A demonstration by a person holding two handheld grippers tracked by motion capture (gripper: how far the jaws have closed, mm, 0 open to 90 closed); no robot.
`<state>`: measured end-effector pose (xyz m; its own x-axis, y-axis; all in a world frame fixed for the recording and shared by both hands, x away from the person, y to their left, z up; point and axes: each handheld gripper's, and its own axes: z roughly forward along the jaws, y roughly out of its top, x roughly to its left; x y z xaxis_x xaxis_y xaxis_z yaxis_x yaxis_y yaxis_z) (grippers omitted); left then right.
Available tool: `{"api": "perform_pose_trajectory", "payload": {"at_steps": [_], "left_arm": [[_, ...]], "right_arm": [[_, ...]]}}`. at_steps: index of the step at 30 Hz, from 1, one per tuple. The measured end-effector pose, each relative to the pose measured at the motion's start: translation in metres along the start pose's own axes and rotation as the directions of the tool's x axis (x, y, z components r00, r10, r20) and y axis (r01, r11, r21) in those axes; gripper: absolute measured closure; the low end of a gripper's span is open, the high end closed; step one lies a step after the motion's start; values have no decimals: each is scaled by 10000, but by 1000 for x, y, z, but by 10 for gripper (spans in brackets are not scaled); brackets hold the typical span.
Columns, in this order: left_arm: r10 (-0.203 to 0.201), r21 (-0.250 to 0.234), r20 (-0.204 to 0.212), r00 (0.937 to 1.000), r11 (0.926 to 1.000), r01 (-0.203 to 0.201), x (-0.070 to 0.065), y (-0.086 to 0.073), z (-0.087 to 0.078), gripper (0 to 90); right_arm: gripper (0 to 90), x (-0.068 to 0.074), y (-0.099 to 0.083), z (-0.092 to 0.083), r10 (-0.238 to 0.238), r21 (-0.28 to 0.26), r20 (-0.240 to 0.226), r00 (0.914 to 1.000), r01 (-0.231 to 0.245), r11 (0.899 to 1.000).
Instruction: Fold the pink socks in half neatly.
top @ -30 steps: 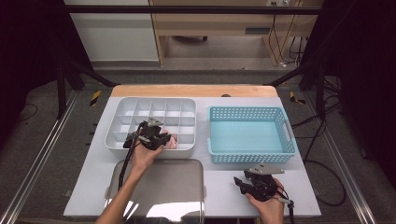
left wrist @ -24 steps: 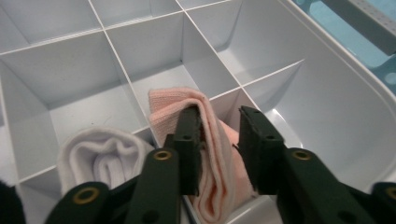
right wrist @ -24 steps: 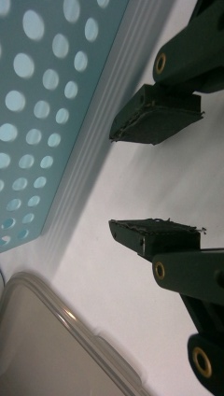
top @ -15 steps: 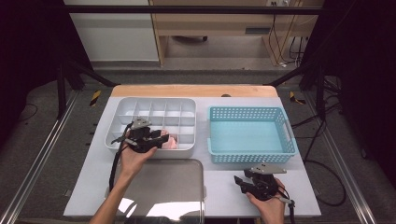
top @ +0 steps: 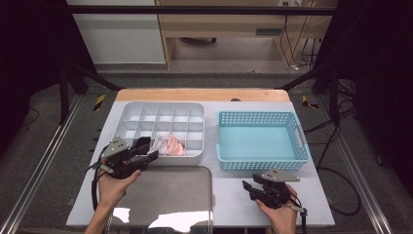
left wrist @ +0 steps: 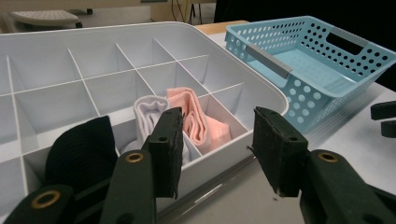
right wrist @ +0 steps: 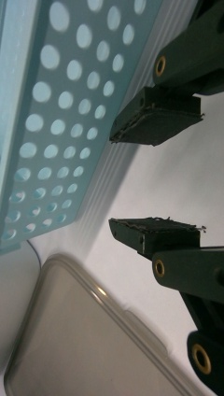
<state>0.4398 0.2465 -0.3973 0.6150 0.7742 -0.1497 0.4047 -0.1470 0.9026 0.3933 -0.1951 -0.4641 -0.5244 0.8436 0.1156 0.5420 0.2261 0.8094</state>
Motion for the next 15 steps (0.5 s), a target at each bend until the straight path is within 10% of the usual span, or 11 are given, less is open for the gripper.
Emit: {"api": "perform_pose_trajectory", "payload": {"at_steps": [15], "left_arm": [[-433,242,-342,9985,9987,441,14,-47,-36,494]], "right_arm": [[503,13,11,0,-74,-90,-435,9990,70,9999]]}}
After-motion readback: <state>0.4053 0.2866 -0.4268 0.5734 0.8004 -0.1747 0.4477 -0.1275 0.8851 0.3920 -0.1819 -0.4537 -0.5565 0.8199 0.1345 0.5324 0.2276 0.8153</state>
